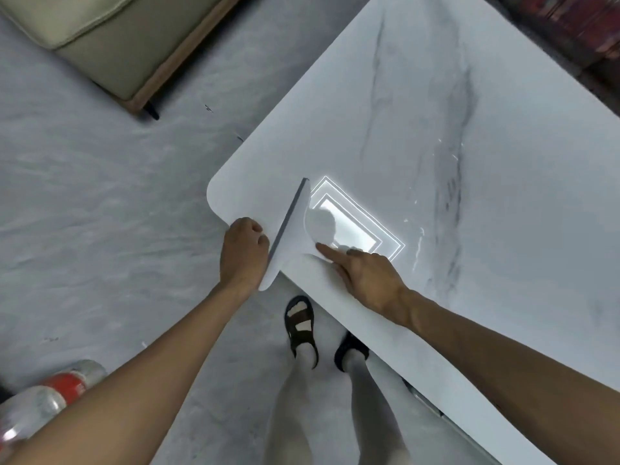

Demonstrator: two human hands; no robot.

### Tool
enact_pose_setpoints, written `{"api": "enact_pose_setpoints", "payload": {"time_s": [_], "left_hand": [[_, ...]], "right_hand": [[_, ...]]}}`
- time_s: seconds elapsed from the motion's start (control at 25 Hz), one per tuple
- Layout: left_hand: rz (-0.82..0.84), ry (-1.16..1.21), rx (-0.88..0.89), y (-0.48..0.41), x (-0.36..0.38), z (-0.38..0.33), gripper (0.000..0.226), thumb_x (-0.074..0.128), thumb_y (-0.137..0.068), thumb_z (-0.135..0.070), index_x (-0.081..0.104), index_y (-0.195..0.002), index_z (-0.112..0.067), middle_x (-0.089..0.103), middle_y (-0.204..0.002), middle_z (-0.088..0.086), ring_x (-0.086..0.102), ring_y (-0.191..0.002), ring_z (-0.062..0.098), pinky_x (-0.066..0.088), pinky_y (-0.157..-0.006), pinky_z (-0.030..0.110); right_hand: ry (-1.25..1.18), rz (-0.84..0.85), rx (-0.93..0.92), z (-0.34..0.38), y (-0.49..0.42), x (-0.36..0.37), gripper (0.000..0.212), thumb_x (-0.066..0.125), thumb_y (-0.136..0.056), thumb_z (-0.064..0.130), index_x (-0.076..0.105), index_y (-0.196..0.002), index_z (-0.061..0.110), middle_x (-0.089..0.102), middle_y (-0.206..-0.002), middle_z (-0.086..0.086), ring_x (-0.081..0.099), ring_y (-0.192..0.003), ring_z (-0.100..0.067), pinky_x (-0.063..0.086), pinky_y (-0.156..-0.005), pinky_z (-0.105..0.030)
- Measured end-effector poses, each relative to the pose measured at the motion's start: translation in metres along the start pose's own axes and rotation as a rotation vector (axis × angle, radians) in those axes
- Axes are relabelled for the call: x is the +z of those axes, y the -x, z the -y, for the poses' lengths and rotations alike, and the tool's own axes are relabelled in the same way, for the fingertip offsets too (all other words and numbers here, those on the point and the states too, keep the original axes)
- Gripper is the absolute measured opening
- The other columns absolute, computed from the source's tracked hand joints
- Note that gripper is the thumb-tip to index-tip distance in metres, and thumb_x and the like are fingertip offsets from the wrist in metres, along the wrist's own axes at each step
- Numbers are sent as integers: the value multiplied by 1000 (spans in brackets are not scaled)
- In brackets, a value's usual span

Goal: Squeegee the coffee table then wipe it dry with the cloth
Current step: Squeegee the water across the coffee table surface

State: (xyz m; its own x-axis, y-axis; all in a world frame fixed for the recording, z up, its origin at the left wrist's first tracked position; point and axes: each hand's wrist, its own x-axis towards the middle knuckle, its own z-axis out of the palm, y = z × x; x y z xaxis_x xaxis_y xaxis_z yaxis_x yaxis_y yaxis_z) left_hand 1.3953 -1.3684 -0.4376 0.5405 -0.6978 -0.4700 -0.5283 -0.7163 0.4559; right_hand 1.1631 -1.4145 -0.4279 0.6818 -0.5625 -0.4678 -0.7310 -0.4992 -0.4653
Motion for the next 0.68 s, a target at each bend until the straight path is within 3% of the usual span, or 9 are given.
{"api": "enact_pose_setpoints", "payload": {"time_s": [0.12, 0.36, 0.68], "left_hand": [[185, -10, 32, 24, 34, -18, 41, 50, -90, -13, 43, -130, -17, 52, -129, 3, 55, -111, 20, 43, -84, 28], [271, -169, 185, 57, 88, -53, 42, 52, -87, -8, 44, -129, -8, 41, -129, 8, 44, -120, 24, 46, -90, 35], [282, -278, 139, 108, 132, -93, 43, 51, -86, -5, 46, -129, -6, 41, -128, 12, 43, -119, 26, 48, -90, 37]], "right_hand": [[-15, 30, 65, -27, 51, 7, 51, 30, -103, 35, 11, -145, 56, 60, -94, 0, 63, -77, -27, 47, -66, -32], [31, 79, 122, -103, 137, -3, 52, 31, -100, 38, 10, -140, 65, 65, -114, 7, 67, -85, -26, 52, -70, -33], [172, 89, 284, -233, 251, -41, 45, 35, -98, 39, 31, -135, 64, 51, -79, 14, 63, -73, -19, 37, -56, -27]]}}
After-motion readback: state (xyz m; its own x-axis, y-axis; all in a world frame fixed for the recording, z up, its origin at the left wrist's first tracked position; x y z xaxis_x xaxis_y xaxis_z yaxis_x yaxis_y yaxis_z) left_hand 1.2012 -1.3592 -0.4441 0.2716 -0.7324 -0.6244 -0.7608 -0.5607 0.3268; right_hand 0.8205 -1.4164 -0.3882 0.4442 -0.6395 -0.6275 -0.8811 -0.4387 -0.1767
